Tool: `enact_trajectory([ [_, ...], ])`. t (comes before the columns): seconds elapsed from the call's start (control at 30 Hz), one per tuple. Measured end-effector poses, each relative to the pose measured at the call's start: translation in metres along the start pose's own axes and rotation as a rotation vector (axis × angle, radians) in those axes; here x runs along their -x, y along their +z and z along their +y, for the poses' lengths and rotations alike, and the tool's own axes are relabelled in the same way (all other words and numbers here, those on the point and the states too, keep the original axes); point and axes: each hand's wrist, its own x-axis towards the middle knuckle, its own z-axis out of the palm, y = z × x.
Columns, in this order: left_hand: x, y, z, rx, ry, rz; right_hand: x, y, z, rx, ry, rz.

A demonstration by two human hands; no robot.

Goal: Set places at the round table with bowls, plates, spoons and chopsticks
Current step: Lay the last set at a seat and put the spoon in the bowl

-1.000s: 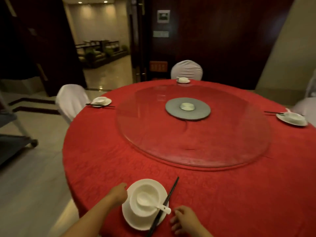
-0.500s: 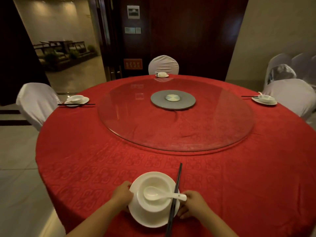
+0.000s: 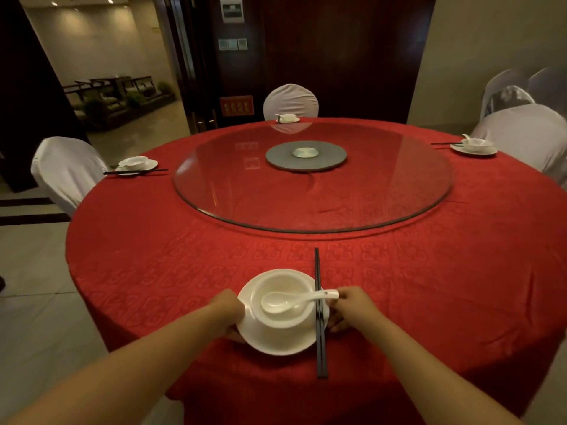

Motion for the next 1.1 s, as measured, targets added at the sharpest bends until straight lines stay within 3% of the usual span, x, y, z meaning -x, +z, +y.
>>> enact_trajectory([
  [0.83, 0.025, 0.039, 0.019, -0.105, 0.055, -0.083, 0.004, -0.053, 0.021, 0.038, -0.127, 0.088],
  [1.1, 0.027, 0.037, 0.025, -0.388, 0.136, -0.058, 0.004, -0.052, 0.020, 0.011, -0.108, 0.116],
])
